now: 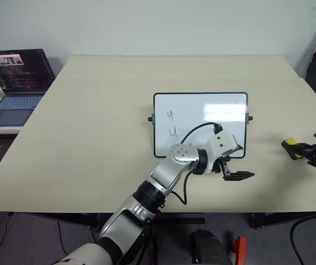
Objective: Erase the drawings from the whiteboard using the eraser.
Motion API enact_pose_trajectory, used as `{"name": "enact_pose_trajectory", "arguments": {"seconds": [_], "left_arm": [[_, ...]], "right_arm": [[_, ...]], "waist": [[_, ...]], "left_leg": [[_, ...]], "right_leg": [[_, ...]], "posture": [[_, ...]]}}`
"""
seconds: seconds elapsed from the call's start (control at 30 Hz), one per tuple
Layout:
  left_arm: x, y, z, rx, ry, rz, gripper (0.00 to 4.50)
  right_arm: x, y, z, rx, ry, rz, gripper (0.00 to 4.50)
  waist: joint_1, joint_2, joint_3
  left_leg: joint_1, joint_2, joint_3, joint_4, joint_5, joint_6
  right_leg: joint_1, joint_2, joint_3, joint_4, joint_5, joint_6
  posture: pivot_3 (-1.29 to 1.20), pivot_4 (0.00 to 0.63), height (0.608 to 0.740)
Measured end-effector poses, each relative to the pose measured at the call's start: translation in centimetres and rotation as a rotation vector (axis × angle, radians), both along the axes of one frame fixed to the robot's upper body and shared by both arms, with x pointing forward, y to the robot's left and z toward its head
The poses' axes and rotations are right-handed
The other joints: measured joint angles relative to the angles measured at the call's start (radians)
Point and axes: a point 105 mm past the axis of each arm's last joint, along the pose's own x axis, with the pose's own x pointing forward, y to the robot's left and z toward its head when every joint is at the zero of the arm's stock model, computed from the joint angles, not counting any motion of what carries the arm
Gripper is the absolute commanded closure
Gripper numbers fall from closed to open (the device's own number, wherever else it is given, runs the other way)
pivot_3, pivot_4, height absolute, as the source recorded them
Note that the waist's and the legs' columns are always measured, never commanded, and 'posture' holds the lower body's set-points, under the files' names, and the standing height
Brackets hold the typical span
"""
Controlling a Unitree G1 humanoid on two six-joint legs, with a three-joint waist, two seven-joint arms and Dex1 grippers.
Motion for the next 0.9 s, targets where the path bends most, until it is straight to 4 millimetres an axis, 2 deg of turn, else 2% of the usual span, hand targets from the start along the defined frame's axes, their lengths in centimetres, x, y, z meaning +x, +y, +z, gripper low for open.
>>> {"name": "enact_pose_trajectory", "arguments": {"seconds": [0.37, 0.53, 0.63, 0.73, 0.8, 0.9], "left_arm": [[0.0, 0.1, 0.3, -0.002, -0.017, 0.006, 0.00], [1.2, 1.7, 0.3, 0.008, -0.053, 0.046, 0.00], [2.2, 3.2, 0.6, 0.003, -0.070, 0.085, 0.00], [3.4, 5.6, 1.4, 0.011, -0.122, 0.139, 0.00], [3.8, 7.7, 2.3, 0.032, -0.190, 0.155, 0.00], [4.5, 12.2, 3.5, 0.098, -0.269, 0.201, 0.00]], "right_arm": [[-0.1, 0.7, -0.1, -0.049, -0.007, 0.049, 3.64], [-0.1, 1.7, 0.9, -0.055, -0.031, 0.093, 3.64], [-0.2, 2.4, 2.6, -0.060, -0.080, 0.118, 3.64], [-0.5, 3.3, 4.5, -0.069, -0.129, 0.144, 3.64], [-0.5, 3.8, 6.1, -0.077, -0.173, 0.145, 3.64], [-0.4, 5.3, 9.4, -0.110, -0.258, 0.167, 3.64]], "waist": [[-0.004, 0.000, 0.000], [-0.008, 0.000, 0.000], [-0.006, 0.000, 0.000], [-0.007, 0.000, 0.000], [-0.010, 0.001, 0.000], [-0.015, 0.001, -0.001]], "left_leg": [[0.001, 0.000, 0.000, 0.001, 0.000, 0.000], [0.002, 0.000, 0.000, 0.001, 0.000, 0.000], [0.002, 0.001, -0.001, 0.001, 0.000, 0.000], [0.001, 0.001, -0.001, 0.001, 0.000, 0.000], [0.001, 0.002, -0.001, 0.001, 0.000, 0.000], [0.003, 0.003, -0.001, 0.001, 0.000, 0.000]], "right_leg": [[0.001, 0.000, 0.000, 0.001, 0.000, 0.000], [0.001, 0.000, 0.000, 0.002, 0.000, 0.000], [0.001, 0.000, 0.000, 0.002, 0.000, 0.000], [0.001, 0.000, 0.000, 0.003, 0.000, 0.000], [0.000, 0.000, 0.000, 0.003, 0.000, 0.000], [0.000, 0.000, 0.000, 0.004, 0.000, 0.000]], "posture": [[0.00, 0.150, 0.740], [0.00, 0.150, 0.740], [0.00, 0.150, 0.740], [0.00, 0.150, 0.740], [0.00, 0.150, 0.740], [0.00, 0.150, 0.740]]}}
